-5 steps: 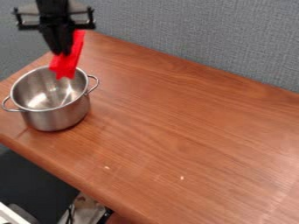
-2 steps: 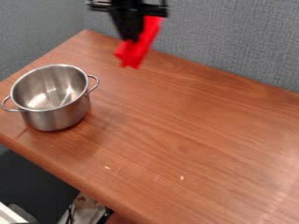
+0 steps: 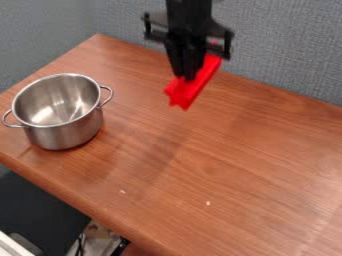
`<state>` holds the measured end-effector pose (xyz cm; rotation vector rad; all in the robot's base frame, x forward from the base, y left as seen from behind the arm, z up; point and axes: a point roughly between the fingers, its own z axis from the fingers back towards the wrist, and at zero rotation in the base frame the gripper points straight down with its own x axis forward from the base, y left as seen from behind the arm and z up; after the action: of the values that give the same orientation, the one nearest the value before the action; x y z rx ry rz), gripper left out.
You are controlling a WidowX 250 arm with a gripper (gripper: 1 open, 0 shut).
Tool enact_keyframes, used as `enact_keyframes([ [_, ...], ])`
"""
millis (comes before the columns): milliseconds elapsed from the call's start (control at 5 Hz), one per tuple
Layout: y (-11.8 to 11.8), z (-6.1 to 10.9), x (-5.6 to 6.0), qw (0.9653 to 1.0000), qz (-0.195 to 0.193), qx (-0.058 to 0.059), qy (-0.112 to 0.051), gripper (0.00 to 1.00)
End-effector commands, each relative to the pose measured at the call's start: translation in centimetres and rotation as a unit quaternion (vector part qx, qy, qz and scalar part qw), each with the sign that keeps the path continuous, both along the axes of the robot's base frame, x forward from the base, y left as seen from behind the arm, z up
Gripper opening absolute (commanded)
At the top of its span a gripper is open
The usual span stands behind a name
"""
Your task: Move the red object from the metal pot to the table
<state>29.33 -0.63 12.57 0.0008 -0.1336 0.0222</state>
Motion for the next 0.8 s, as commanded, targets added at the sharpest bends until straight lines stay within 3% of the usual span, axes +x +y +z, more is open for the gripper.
enact_keyframes([
  [0, 0.0, -2.1, 0.3, 0.9998, -0.013, 0.015, 0.003, 0.0],
  [200, 0.4, -4.5, 0.4, 0.9995, -0.013, 0.023, 0.019, 0.0],
  [600, 2.3, -5.1, 1.4, 0.9994, -0.001, 0.027, 0.02, 0.0],
])
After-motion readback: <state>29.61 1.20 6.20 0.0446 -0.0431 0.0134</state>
